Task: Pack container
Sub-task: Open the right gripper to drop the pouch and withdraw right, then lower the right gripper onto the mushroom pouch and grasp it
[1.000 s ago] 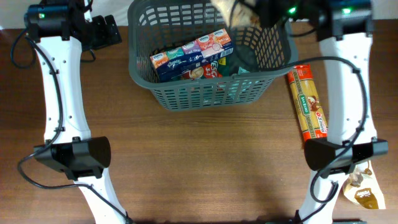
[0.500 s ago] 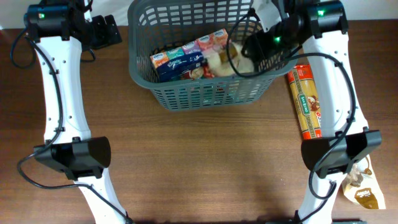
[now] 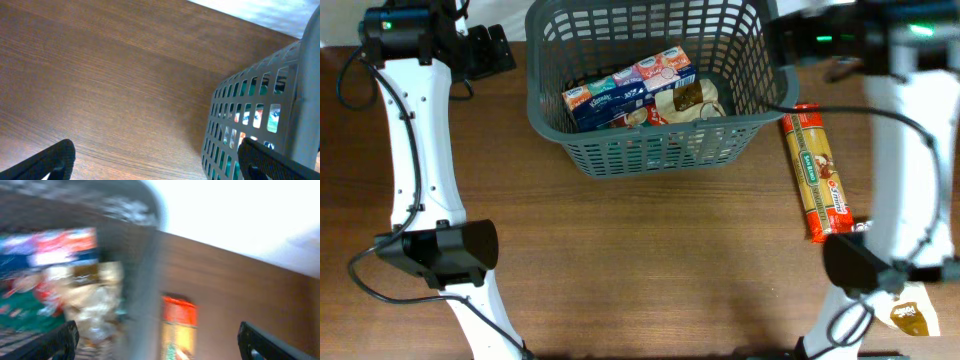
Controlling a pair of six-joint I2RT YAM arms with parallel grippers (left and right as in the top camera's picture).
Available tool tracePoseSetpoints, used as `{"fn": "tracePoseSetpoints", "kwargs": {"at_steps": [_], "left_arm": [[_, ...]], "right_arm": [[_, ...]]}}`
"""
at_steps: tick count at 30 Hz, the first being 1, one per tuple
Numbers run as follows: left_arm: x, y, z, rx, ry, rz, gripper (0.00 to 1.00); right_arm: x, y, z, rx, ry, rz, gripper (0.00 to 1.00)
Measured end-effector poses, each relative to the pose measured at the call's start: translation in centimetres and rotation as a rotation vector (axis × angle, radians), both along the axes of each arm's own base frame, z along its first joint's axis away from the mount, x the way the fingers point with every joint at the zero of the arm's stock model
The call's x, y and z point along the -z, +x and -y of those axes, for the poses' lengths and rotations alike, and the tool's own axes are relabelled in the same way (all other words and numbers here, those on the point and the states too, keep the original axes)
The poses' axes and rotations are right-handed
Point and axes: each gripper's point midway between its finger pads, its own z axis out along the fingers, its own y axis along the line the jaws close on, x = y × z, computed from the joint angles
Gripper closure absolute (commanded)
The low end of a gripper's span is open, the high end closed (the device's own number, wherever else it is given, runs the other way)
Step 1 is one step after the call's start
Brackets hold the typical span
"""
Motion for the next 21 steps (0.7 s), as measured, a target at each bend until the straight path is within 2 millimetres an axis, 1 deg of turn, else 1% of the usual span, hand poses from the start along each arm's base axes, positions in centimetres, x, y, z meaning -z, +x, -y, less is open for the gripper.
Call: {"fn": "tracePoseSetpoints", "kwargs": {"at_steps": [1,2,3,4,6,7,8,13,17,19,21], "left_arm": [[0.0,0.0,0.0,0.000,-0.001,0.000,0.01],[0.0,0.0,0.0,0.000,0.000,0.000,0.01],[0.0,0.0,0.0,-0.001,0.000,0.000,0.01],[0.0,0.0,0.0,0.000,0.000,0.001,0.01],[0.0,0.0,0.0,-0.001,0.000,0.001,0.01],[0.0,0.0,0.0,0.000,0.000,0.002,0.01],[0.0,0.0,0.0,0.000,0.000,0.001,0.01],[0.0,0.0,0.0,-0.001,0.000,0.002,0.01],[0.0,0.0,0.0,-0.001,0.000,0.001,0.01],[0.0,0.0,0.0,0.000,0.000,0.002,0.01],[0.0,0.1,0.0,0.000,0.000,0.004,0.01]], "right_arm": [[-1.4,-1.8,3.1,0.101,-0.003,0.018,0.01],[-1.8,-2.5,4.4,0.143,0.001,0.020,0.01],[-2.3,-4.5,7.2,0.239,0.004,0.010,0.01],[-2.5,-6.5,9.9,0.336,0.010,-0.009,0.01],[-2.4,-9.1,14.0,0.491,0.029,-0.029,0.01],[-2.3,-9.7,15.2,0.534,0.039,-0.031,0.01],[-1.7,-10.5,17.4,0.610,0.067,-0.045,0.01],[1.4,-11.5,20.3,0.680,0.142,-0.139,0.01],[3.9,-12.5,22.3,0.694,0.090,-0.245,0.01],[5.9,-13.0,23.1,0.700,0.080,-0.317,0.01],[8.6,-13.9,24.1,0.715,0.086,-0.414,0.01]]}}
